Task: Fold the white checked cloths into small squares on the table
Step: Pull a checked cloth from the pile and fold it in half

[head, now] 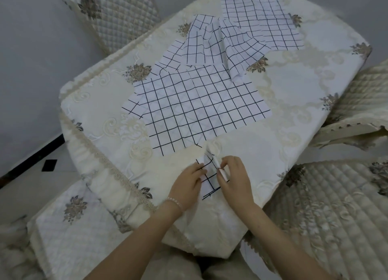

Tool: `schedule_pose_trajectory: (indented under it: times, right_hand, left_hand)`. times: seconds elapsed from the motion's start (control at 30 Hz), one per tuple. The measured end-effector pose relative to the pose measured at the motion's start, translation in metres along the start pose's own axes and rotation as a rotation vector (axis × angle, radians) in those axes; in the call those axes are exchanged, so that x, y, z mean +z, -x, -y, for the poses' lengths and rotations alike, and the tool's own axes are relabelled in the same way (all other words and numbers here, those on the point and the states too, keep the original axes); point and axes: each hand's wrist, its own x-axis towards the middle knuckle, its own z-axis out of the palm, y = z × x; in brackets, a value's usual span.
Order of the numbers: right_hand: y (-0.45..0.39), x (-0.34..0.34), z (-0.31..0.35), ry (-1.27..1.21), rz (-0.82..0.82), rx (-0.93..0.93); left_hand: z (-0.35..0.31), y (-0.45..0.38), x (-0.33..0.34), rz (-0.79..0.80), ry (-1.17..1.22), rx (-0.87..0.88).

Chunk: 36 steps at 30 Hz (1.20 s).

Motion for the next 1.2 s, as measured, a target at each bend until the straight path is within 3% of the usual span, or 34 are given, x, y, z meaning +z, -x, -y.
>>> schedule_pose_trajectory:
  times: [0.13,0.2,0.27,0.43,0.57,0.67,0.77,0.9,0.97,1.03,1.1,1.2]
  right_hand:
    - [0.015,0.019,0.01,0.143,0.013,-0.226]
    - [0.022,0.029,0.011,0.205,0.052,-0.281]
    - [0.027,0.036,0.011,0.241,0.135,-0.287]
    - [0.031,0.036,0.004,0.249,0.302,-0.288]
    - [0.036,0.03,0.006,0.216,0.299,-0.255]
    - [0.022,0.045,0.013,0.282,0.248,-0.147]
    - [0.003,0.063,0.01,0.386,0.307,-0.055]
    - [0.001,0.066,-0.013,0.468,0.373,-0.092]
    - [0.002,0.064,-0.02,0.467,0.381,-0.14]
    - [0.002,0.064,-0.021,0.468,0.375,-0.15]
    - [0.002,0.064,-0.021,0.463,0.371,-0.147]
    - [0.002,0.064,-0.021,0.466,0.376,-0.153]
  left_hand:
    - [-0.002,-0.006,-0.016,-0.243,0.692,-0.627]
    - [0.0,-0.01,-0.023,-0.28,0.965,-0.793]
    - [0.005,-0.011,-0.028,-0.265,1.016,-0.853]
    - [0.015,-0.013,-0.022,-0.193,0.56,-0.729]
    - [0.013,-0.017,-0.02,-0.155,0.294,-0.608]
    - [0.012,-0.016,-0.018,-0.154,0.209,-0.587]
    - [0.011,-0.015,-0.016,-0.174,0.213,-0.578]
    - [0.017,-0.014,-0.015,-0.125,0.149,-0.526]
    - [0.019,-0.015,-0.017,-0.13,-0.043,-0.404]
    - [0.017,-0.014,-0.016,-0.129,-0.334,-0.103]
    - [0.016,-0.01,-0.008,-0.022,-0.509,0.167]
    - [0.027,-0.003,-0.004,0.147,-0.601,0.142]
